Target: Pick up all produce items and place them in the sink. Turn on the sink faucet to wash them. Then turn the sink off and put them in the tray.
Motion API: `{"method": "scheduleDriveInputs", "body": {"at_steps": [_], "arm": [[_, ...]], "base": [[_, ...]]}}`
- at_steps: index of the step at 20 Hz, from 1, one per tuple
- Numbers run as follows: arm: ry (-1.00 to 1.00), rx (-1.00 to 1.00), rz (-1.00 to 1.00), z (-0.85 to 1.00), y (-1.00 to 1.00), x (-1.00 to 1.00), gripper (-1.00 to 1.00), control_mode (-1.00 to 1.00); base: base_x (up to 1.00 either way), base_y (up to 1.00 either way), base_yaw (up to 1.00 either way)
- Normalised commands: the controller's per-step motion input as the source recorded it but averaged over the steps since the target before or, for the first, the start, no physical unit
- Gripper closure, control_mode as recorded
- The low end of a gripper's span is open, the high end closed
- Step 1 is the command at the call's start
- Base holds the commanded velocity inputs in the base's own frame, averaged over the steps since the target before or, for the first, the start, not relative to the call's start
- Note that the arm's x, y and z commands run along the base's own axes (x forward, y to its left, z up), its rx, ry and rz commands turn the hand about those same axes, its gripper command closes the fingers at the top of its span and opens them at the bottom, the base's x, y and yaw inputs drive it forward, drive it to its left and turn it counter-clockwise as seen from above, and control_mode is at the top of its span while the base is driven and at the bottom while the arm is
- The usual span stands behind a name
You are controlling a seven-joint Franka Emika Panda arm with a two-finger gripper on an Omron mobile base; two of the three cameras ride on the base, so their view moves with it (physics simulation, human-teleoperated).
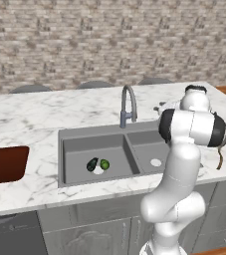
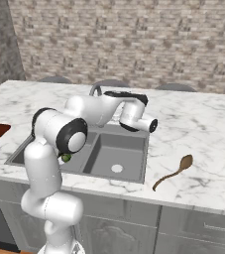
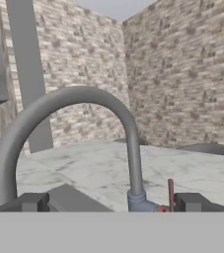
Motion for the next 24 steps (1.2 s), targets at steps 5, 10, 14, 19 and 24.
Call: {"method": "scheduleDriveInputs", "body": {"at_steps": [5, 10, 14, 19, 24], "arm": [[0.00, 0.03, 0.00, -0.02, -0.16, 0.23, -1.00, -1.00], [0.00, 0.03, 0.00, -0.08, -0.13, 0.24, -1.00, -1.00], [0.01, 0.00, 0.00, -0.17, -0.01, 0.25, -1.00, -1.00], [0.02, 0.00, 0.00, -0.23, 0.00, 0.30, -1.00, -1.00], [0.01, 0.00, 0.00, -0.18, 0.00, 0.32, -1.00, -1.00]], "base": [[0.00, 0.00, 0.00], [0.00, 0.00, 0.00], [0.00, 0.00, 0.00], [0.00, 0.00, 0.00], [0.00, 0.00, 0.00]]}}
